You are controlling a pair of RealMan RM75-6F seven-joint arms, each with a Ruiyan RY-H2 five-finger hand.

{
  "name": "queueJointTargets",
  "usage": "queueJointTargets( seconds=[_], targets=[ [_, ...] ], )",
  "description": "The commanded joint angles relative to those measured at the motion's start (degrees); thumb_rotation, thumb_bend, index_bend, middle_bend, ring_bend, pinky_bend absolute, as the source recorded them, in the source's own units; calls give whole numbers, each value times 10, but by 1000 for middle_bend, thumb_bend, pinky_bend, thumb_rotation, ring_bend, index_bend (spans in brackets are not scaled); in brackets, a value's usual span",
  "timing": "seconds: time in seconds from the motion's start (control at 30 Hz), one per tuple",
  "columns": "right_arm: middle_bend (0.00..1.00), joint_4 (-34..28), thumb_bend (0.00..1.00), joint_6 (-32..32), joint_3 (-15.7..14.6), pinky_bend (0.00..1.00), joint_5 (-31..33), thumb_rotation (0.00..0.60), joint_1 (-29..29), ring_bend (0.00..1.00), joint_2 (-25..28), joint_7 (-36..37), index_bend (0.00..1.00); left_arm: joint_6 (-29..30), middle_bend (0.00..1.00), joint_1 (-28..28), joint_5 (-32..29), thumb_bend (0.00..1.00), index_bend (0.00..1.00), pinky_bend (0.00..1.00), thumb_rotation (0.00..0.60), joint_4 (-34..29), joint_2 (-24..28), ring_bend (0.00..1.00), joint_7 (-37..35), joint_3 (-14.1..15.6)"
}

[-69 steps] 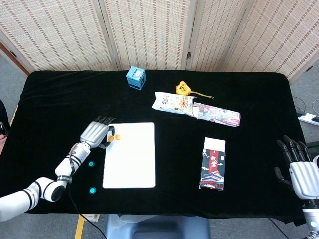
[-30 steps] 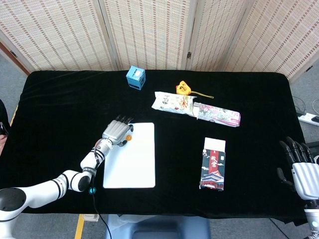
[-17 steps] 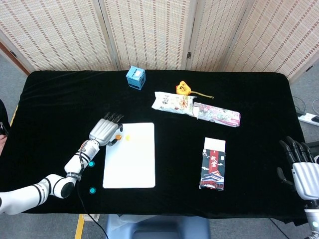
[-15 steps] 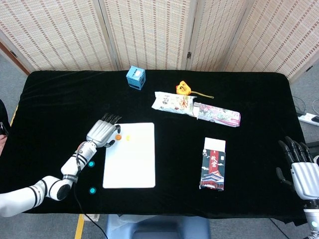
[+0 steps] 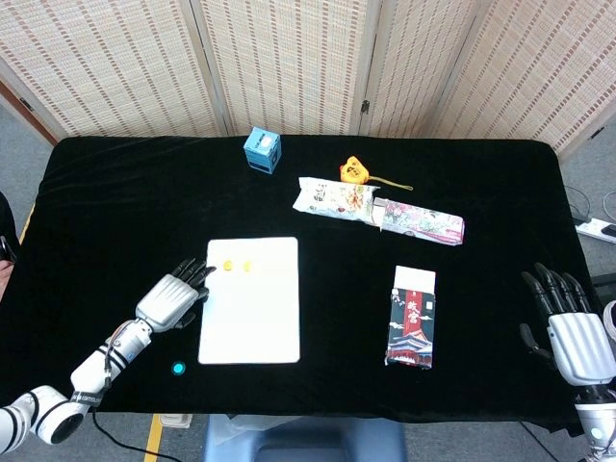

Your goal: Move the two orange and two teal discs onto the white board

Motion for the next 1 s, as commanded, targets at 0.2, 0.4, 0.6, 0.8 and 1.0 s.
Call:
queueJointTargets(
  seconds=[0.2,0.4,0.6,0.8,1.0],
  targets=[
    [0,-7,475,4,-1,0,-3,600,-2,0,3,-6,0,8,103,29,9,402,430,0,600,33,-12,0,-7,14],
    [0,-8,475,6,-2,0,-5,600,-2,0,3,-6,0,1,103,40,3,402,425,0,600,51,-18,0,-6,11],
    [0,-3,475,4,-4,0,-6,600,-2,0,-1,-2,0,-6,104,47,2,401,418,0,600,60,-26,0,-9,9],
    [0,-1,475,7,-4,0,-7,600,-2,0,-1,1,0,-11,103,51,-2,401,419,0,600,73,-35,0,-14,1],
    [0,2,475,7,-5,0,-6,600,-4,0,-4,4,0,-18,103,54,-3,401,419,0,600,79,-37,0,-16,-1]
  ],
)
